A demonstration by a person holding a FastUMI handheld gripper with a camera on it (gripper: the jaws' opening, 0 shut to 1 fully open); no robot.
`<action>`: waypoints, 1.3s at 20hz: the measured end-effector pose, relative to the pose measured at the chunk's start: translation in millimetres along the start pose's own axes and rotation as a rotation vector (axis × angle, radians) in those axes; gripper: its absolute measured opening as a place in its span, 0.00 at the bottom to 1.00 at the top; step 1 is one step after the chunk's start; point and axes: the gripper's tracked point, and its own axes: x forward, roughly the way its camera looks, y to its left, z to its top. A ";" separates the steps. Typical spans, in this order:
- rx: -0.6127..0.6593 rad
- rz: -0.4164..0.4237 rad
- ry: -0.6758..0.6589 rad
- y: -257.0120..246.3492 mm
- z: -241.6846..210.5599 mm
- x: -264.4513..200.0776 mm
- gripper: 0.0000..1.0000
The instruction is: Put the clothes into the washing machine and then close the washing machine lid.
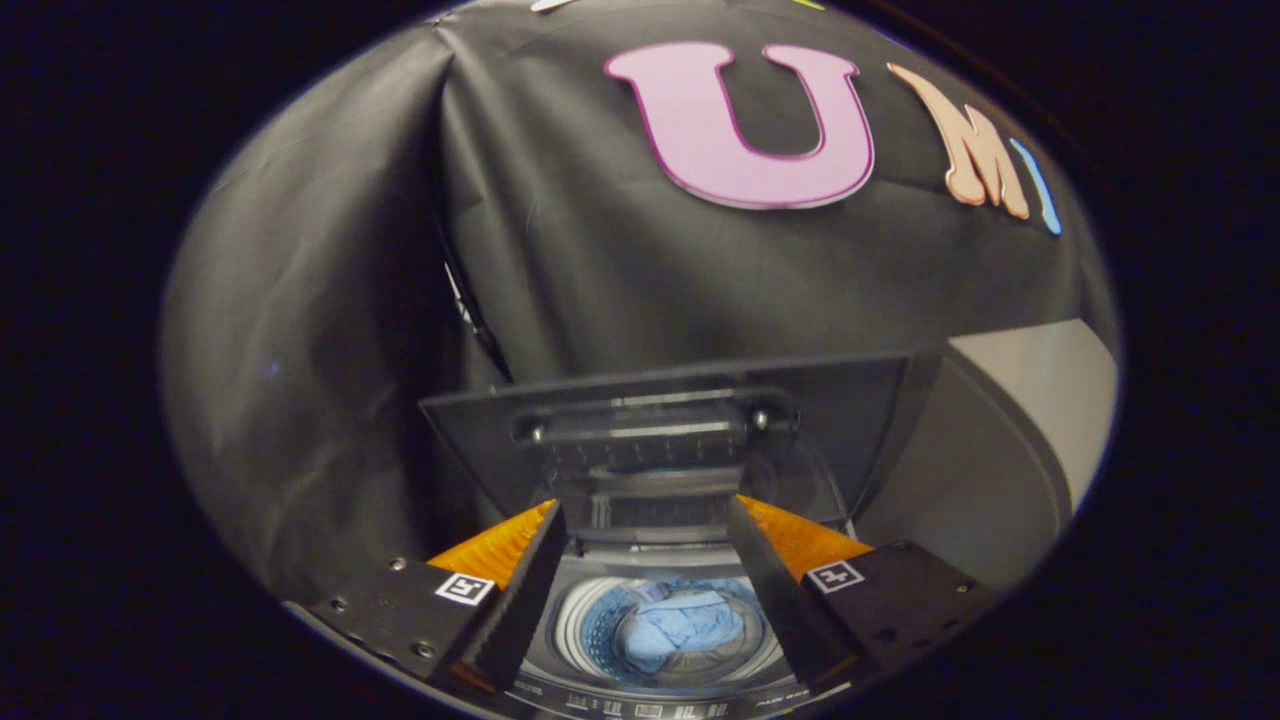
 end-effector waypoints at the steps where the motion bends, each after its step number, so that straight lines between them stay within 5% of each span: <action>1: -0.002 -0.001 -0.013 4.6 10.0 -4.4 0.97; 8: -0.102 -0.036 -0.200 24.1 76.6 14.7 0.96; 14: -0.149 -0.130 -0.239 10.1 78.6 57.5 0.97; 19: -0.131 -0.107 -0.419 6.7 83.2 60.8 0.96; 26: -0.130 -0.086 -0.440 7.3 81.3 60.2 0.95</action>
